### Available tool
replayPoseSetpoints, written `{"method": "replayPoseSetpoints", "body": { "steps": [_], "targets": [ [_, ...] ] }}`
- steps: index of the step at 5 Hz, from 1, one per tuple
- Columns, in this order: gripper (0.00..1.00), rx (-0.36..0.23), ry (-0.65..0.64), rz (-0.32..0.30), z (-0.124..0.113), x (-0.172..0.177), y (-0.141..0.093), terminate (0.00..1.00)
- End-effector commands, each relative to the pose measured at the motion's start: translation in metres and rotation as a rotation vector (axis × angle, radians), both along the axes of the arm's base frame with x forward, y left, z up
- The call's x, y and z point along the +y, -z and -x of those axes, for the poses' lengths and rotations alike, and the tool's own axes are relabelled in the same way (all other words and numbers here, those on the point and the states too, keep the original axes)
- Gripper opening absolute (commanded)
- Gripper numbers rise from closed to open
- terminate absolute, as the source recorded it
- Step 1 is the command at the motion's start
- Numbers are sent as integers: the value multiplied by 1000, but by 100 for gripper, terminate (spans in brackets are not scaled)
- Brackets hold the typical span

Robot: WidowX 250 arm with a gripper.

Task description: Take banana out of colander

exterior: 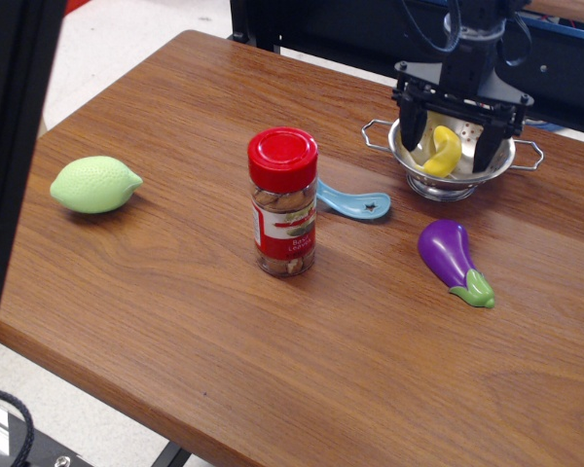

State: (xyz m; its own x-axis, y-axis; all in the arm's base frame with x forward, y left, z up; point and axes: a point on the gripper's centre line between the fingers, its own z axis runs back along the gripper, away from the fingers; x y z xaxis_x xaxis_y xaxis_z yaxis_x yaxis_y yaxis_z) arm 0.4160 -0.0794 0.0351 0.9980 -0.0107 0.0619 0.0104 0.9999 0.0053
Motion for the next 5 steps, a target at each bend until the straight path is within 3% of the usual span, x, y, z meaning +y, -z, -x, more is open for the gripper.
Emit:
{"method": "replayPoseSetpoints", "body": {
  "steps": [1,2,3,4,5],
  "targets": [
    [100,-70,-19,-5,-5,-4,-10,0],
    [0,-76,-16,-5,-5,-3,-13,0],
    [0,-111,-24,-21,-6,-1,-21,0],
    [0,-138,-30,-5,-5,-2,-42,0],
    [0,-206,-59,11,-3,-2,-68,0]
  ]
}}
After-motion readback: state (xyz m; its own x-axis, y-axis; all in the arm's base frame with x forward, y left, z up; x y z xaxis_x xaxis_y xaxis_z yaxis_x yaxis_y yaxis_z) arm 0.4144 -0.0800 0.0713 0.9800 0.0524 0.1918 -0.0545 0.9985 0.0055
